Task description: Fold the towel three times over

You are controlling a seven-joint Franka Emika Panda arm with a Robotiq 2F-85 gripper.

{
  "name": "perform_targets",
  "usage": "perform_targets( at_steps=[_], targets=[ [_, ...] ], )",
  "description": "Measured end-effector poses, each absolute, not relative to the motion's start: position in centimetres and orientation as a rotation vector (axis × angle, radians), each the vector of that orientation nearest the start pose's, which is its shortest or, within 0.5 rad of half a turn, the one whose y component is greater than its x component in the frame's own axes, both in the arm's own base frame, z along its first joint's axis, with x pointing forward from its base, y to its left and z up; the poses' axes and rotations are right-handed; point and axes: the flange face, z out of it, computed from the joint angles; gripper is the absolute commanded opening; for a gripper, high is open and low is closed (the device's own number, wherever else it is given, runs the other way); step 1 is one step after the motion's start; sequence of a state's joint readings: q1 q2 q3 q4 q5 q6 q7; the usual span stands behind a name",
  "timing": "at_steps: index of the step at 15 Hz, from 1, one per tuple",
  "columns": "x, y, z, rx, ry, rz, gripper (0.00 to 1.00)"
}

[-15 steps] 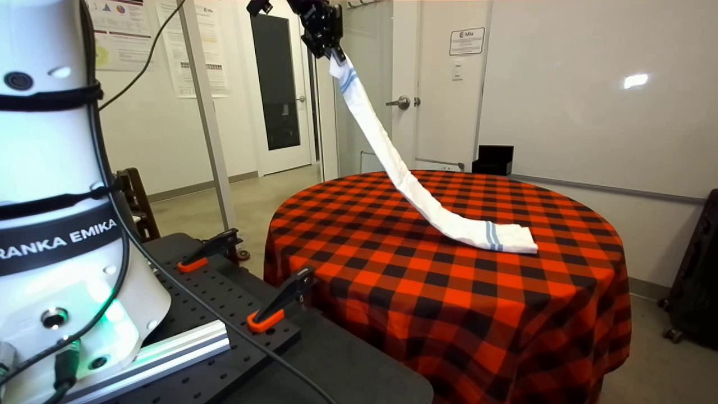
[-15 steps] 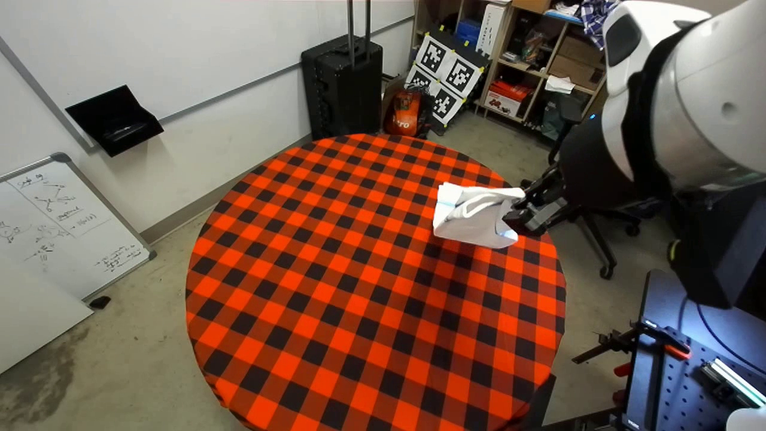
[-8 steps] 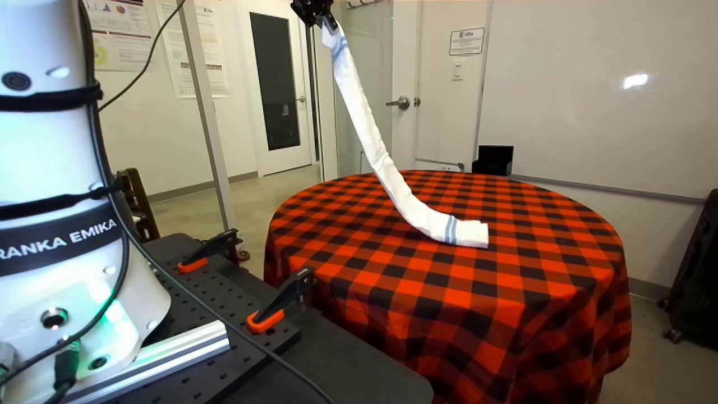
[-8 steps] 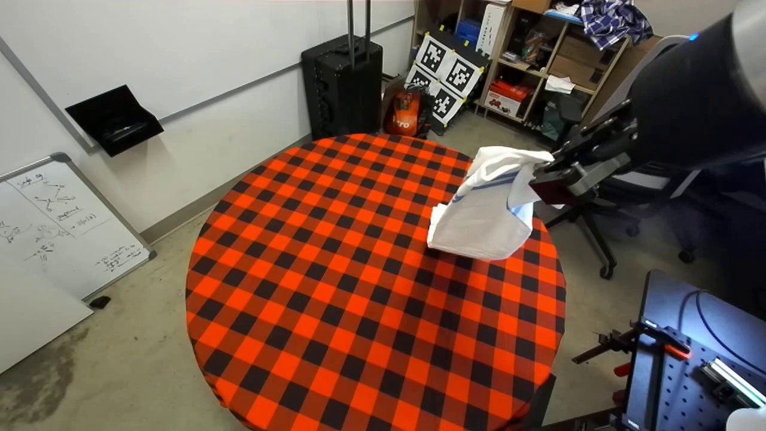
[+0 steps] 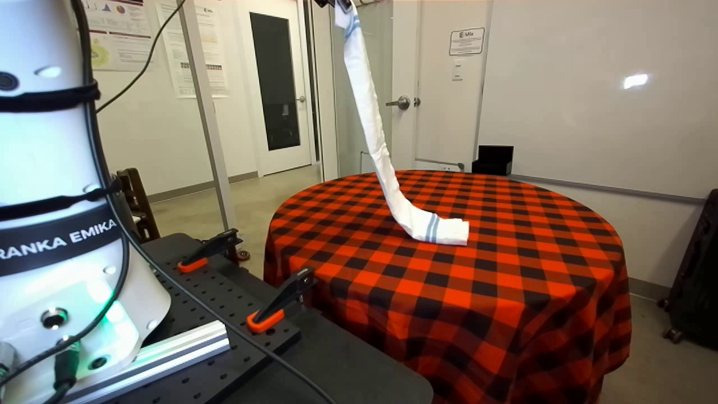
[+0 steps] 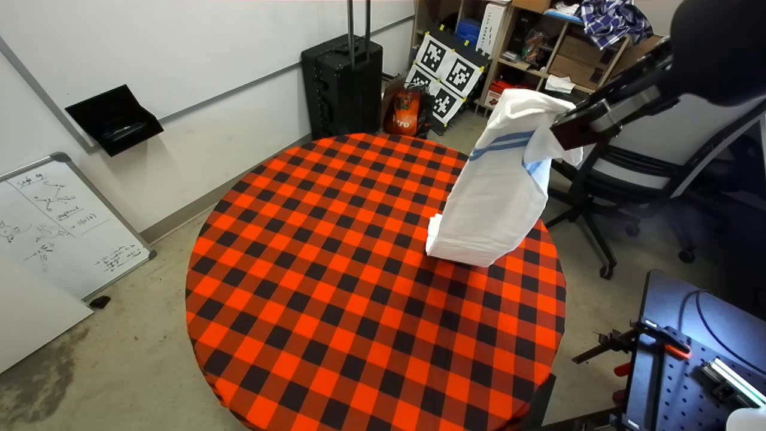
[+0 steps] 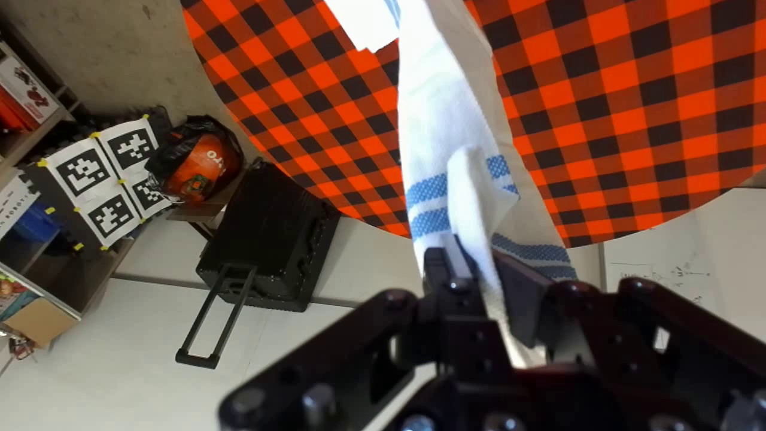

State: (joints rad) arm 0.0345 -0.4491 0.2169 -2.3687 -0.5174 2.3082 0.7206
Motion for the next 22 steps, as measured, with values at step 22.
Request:
perform_targets(
  at_steps=[22],
  targets=[
    [48.0,3.3,45.6,-3.473,0.709,-1.256,0.02]
  ],
)
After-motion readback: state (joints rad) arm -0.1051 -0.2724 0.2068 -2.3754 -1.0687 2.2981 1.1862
